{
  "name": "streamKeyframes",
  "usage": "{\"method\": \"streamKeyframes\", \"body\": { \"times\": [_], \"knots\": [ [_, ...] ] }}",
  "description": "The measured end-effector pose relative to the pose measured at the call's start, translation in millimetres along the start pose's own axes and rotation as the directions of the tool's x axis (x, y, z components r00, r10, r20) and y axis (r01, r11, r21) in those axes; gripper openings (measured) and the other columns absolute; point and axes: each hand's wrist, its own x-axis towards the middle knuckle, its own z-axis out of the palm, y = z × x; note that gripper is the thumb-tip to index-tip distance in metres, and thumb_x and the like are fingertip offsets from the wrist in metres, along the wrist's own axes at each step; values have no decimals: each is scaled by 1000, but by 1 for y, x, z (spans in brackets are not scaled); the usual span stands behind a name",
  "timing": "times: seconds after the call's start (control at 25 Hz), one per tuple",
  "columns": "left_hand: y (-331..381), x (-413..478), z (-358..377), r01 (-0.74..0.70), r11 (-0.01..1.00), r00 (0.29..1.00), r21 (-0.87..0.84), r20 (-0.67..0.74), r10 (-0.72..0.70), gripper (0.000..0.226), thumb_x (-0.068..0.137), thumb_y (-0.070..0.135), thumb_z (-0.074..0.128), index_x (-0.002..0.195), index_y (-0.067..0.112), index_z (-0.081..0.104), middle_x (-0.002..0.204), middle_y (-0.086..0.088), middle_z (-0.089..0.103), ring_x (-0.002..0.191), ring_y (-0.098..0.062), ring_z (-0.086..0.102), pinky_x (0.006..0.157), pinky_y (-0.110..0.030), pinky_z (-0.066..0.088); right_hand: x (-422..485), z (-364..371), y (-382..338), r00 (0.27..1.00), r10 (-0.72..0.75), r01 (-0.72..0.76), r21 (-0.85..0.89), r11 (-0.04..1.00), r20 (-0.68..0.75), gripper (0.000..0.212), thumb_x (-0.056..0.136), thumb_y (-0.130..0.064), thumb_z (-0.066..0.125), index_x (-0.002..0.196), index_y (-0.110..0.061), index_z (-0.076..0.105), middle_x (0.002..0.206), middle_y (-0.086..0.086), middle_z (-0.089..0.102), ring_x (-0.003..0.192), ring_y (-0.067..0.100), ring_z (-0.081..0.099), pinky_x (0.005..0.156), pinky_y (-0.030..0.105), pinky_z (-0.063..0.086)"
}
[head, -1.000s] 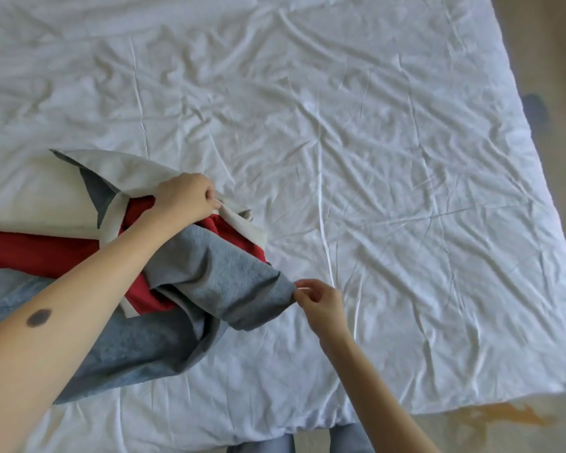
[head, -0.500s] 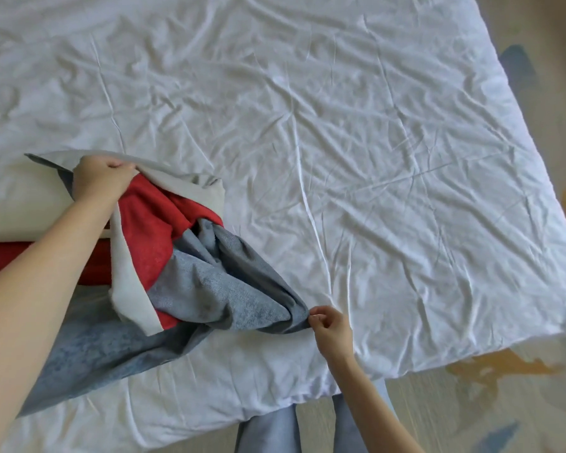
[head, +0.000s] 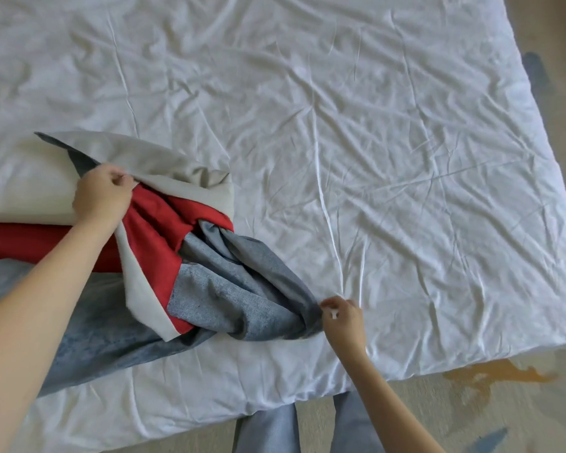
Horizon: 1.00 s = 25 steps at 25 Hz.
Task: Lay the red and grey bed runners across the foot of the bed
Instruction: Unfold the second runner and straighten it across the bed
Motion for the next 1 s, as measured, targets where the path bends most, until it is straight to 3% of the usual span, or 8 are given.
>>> {"method": "streamKeyframes", "body": {
  "times": [0.08, 0.16, 0.24, 0.36, 0.52, 0.6, 0.84, 1.0],
  "knots": [
    [21, -17, -2, -211, 976, 973, 54, -87, 215, 29, 84, 20, 52, 110, 8, 58, 113, -20, 61, 110, -38, 50, 91, -46, 40, 12, -3, -33, 990, -138, 134, -93, 987, -42, 24, 85, -9, 53, 106, -14, 64, 114, 3, 57, 105, 21, 54, 82, 29, 46],
    [39, -51, 2, -385, 923, 907, 20, -177, 382, 26, 85, 18, 50, 107, 9, 58, 107, -17, 62, 105, -35, 51, 90, -44, 39, 27, 0, -77, 963, -271, 270, -103, 957, 6, 25, 86, -10, 53, 108, -14, 63, 119, 4, 57, 108, 21, 53, 86, 32, 47],
    [50, -95, 15, -431, 900, 888, -66, -207, 410, 19, 86, 16, 51, 102, 11, 60, 100, -10, 64, 97, -28, 54, 87, -38, 40, 42, 9, -123, 905, -419, 426, -157, 891, 72, 25, 88, -11, 53, 111, -13, 62, 119, 5, 59, 108, 21, 53, 89, 31, 45],
    [56, -155, 49, -300, 932, 951, -202, -141, 275, 11, 86, 13, 57, 94, 9, 63, 89, -8, 65, 86, -29, 56, 78, -41, 46, 59, 24, -176, 797, -574, 604, -242, 759, 188, 34, 87, -17, 56, 121, -14, 56, 122, 7, 58, 114, 24, 51, 97, 35, 41],
    [50, -204, 90, -10, 976, 1000, -219, 6, 12, 23, 82, 28, 65, 97, 10, 62, 89, -9, 66, 86, -32, 58, 75, -42, 45, 73, 45, -208, 717, -605, 696, -400, 596, 346, 50, 85, -31, 60, 131, -15, 47, 132, 8, 51, 121, 27, 46, 103, 38, 35],
    [49, -215, 103, 86, 980, 996, -182, 33, -81, 35, 78, 38, 68, 97, 9, 60, 87, -10, 64, 85, -32, 58, 70, -42, 46, 77, 52, -210, 708, -607, 705, -407, 581, 360, 50, 84, -32, 60, 130, -14, 48, 132, 8, 51, 121, 27, 47, 104, 39, 36],
    [62, -222, 127, 350, 935, 937, -60, 41, -348, 52, 72, 63, 57, 84, 12, 58, 80, -7, 64, 85, -30, 58, 74, -41, 38, 76, 56, -203, 671, -626, 741, -393, 545, 397, 59, 75, -33, 68, 128, -15, 48, 127, 6, 54, 116, 25, 50, 101, 39, 38],
    [70, -217, 138, 409, 910, 912, -74, 2, -410, 30, 84, 38, 52, 92, 11, 61, 89, -11, 65, 94, -30, 53, 82, -42, 33, 70, 54, -204, 646, -676, 759, -395, 518, 356, 37, 79, -24, 62, 114, -11, 60, 111, 5, 67, 106, 25, 59, 98, 40, 42]
  ]
}}
